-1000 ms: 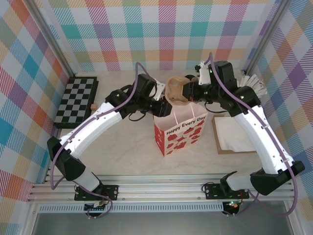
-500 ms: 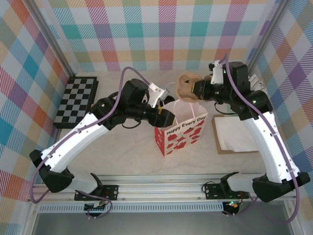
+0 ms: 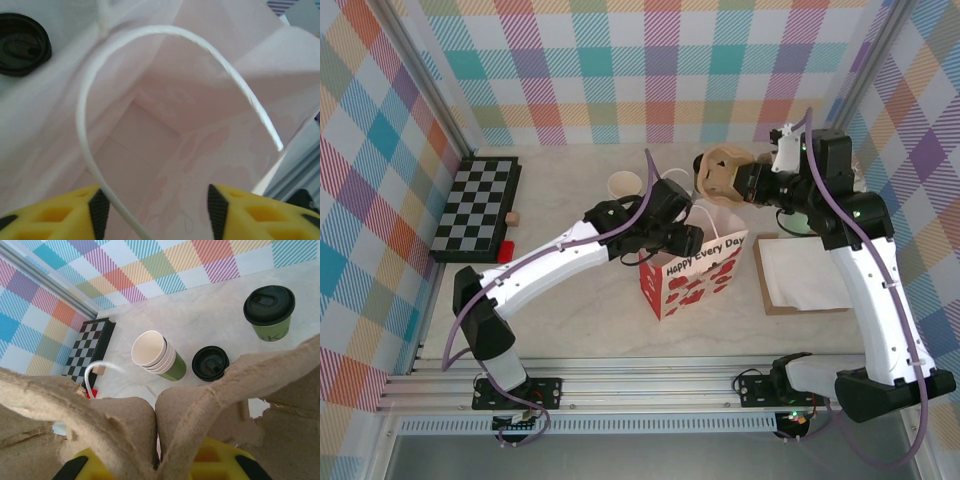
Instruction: Pack the takeout coffee
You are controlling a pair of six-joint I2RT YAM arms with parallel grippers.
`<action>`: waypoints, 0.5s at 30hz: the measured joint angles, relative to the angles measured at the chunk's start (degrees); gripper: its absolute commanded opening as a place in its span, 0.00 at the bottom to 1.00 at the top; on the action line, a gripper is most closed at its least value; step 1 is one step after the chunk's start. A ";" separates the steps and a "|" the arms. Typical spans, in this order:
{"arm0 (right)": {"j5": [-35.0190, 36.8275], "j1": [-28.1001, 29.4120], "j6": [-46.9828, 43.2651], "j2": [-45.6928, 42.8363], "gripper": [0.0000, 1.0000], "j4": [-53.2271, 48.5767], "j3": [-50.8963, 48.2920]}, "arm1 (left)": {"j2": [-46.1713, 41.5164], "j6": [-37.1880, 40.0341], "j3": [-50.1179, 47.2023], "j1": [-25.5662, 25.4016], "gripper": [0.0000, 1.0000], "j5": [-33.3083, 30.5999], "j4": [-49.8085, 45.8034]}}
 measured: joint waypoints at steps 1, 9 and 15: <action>-0.42 0.00 -0.09 -0.20 0.00 -0.11 -0.22 | -0.15 0.22 0.00 0.00 0.50 -0.33 0.46; -4.22 0.00 -0.09 -0.28 0.01 -2.32 -0.68 | -5.40 7.32 -5.05 0.00 0.50 -0.17 6.54; -6.23 0.00 -0.02 -0.17 0.01 -2.62 -0.92 | -5.77 12.70 -5.25 0.00 0.41 0.09 9.88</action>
